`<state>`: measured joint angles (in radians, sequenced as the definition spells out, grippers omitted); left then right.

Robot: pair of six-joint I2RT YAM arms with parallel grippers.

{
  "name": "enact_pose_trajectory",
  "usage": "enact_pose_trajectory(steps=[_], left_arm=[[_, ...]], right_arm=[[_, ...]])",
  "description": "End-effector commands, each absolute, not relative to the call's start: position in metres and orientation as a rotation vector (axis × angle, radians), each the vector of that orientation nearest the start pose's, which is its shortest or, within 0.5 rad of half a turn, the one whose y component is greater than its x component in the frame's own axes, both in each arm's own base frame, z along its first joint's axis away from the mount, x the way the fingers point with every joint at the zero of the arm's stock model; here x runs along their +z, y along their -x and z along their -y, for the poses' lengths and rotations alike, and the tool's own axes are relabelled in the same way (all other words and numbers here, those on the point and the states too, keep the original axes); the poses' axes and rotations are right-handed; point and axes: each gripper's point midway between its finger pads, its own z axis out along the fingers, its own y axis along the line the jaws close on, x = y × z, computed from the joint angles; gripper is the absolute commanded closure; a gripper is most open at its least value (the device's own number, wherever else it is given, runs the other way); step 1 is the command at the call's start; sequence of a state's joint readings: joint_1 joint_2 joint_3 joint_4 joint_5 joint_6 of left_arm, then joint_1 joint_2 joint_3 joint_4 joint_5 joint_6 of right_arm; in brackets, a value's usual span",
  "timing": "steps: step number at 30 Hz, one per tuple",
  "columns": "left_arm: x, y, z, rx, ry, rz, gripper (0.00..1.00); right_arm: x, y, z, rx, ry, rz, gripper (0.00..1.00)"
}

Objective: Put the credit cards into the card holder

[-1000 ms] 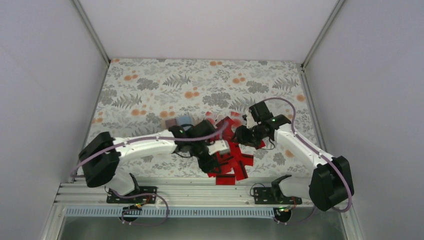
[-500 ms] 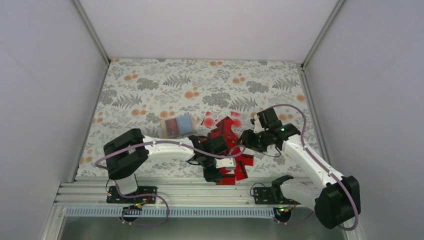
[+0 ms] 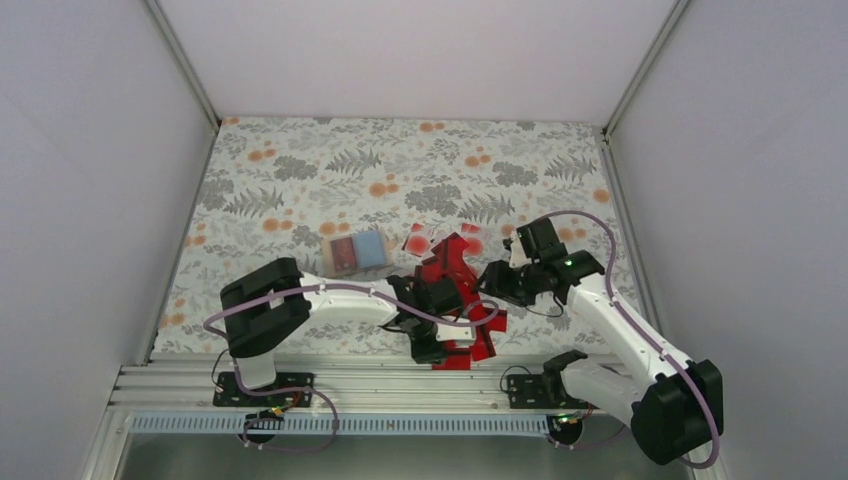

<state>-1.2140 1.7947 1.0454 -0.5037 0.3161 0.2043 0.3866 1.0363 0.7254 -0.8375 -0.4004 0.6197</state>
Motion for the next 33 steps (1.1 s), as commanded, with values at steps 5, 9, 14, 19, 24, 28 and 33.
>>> enact_pose_trajectory(steps=[5, 9, 14, 19, 24, 28, 33], left_arm=[[0.016, -0.061, 0.370, -0.633, -2.056, -2.152, 0.54], [0.016, -0.060, 0.370, -0.639, -2.053, -2.155, 0.58], [0.018, -0.060, 0.374, -0.643, -2.043, -2.153, 0.65], [0.019, -0.064, 0.378, -0.627, -2.028, -2.158, 0.78], [0.023, -0.070, 0.384, -0.610, -2.003, -2.147, 0.92], [0.034, -0.071, 0.392, -0.632, -1.996, -2.127, 0.98], [0.049, -0.079, 0.398, -0.629, -1.966, -2.119, 0.98]], right_arm=[[0.112, -0.186, -0.148, 0.814, -0.216, -2.852, 0.46], [0.113, -0.186, -0.149, 0.820, -0.216, -2.850, 0.46], [0.112, -0.187, -0.149, 0.821, -0.218, -2.849, 0.46], [0.112, -0.187, -0.150, 0.826, -0.216, -2.852, 0.46], [0.111, -0.188, -0.150, 0.820, -0.207, -2.854, 0.46], [0.112, -0.190, -0.151, 0.821, -0.196, -2.855, 0.47], [0.119, -0.197, -0.151, 0.800, -0.178, -2.843, 0.47]])
